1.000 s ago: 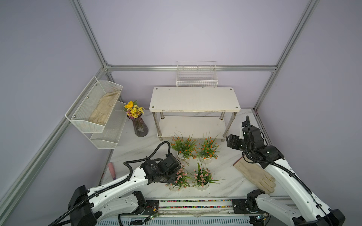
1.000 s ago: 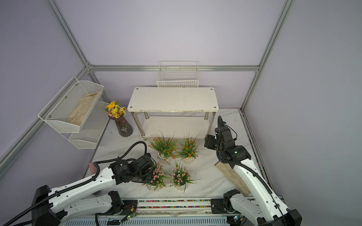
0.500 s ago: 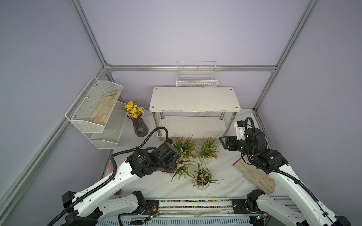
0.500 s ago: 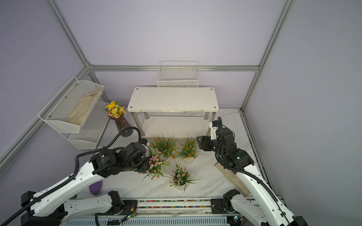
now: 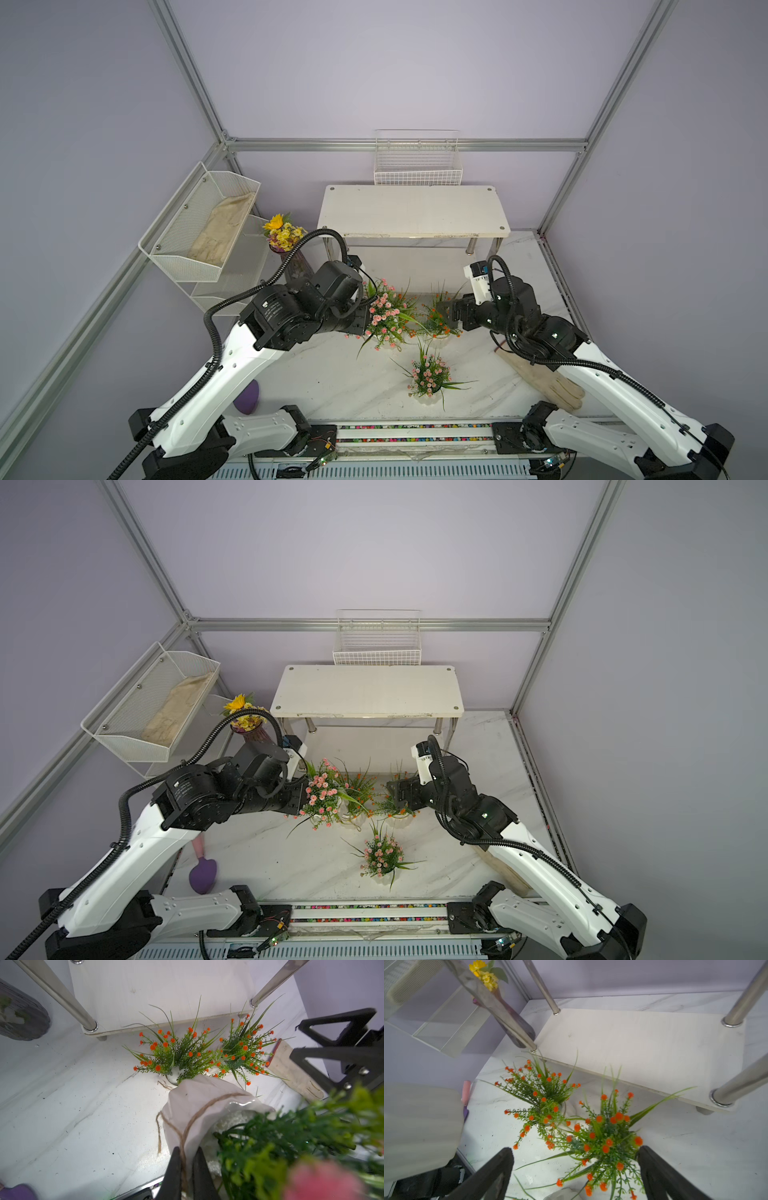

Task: Place the baby's breath potted plants on the rack by color
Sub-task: Place the baby's breath potted plant on the rack.

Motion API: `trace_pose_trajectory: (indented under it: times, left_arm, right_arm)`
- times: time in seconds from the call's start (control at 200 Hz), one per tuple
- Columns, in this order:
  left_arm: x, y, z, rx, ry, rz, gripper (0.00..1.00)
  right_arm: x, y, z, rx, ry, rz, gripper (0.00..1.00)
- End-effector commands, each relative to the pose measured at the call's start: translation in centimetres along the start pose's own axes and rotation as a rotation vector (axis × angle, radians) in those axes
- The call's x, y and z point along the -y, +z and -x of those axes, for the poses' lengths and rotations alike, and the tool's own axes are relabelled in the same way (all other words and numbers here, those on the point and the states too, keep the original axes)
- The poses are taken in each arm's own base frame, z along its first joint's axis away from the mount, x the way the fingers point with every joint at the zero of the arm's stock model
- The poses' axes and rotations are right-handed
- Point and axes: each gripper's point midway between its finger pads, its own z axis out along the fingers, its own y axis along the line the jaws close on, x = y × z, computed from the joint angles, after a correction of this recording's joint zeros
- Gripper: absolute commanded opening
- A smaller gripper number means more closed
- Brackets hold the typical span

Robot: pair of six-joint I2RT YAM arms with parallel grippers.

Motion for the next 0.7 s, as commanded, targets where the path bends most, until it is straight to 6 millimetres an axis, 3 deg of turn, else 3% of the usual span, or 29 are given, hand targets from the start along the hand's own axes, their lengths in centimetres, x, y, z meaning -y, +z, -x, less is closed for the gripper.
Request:
trace_pose_trajectory:
  times: [0.0,0.595,0.615,0.695]
  left_arm:
    - [1.2,-3.0,3.2,0.114,0.026,-0.067,0.00]
    - [2.8,-3.7,8.4,0.114,0.034,-0.193,0.00]
    - [3.2,-2.4,8.5,0.081,0.032,-0.197,0.00]
    - [4.0,-1.9,8.7,0.063,0.028,-0.237,0.00]
  right_arm:
    - [-2.6,-0.3,2.2,0.086,-0.084,0.035,0.97]
    - [-11.6,-2.3,3.3,0.339,-0.440,0.078,0.97]
    - [-11.9,-2.4,3.4,0.351,-0.446,0.080,0.97]
    - [-13.1,-2.7,3.8,0.391,-0.472,0.102,0.97]
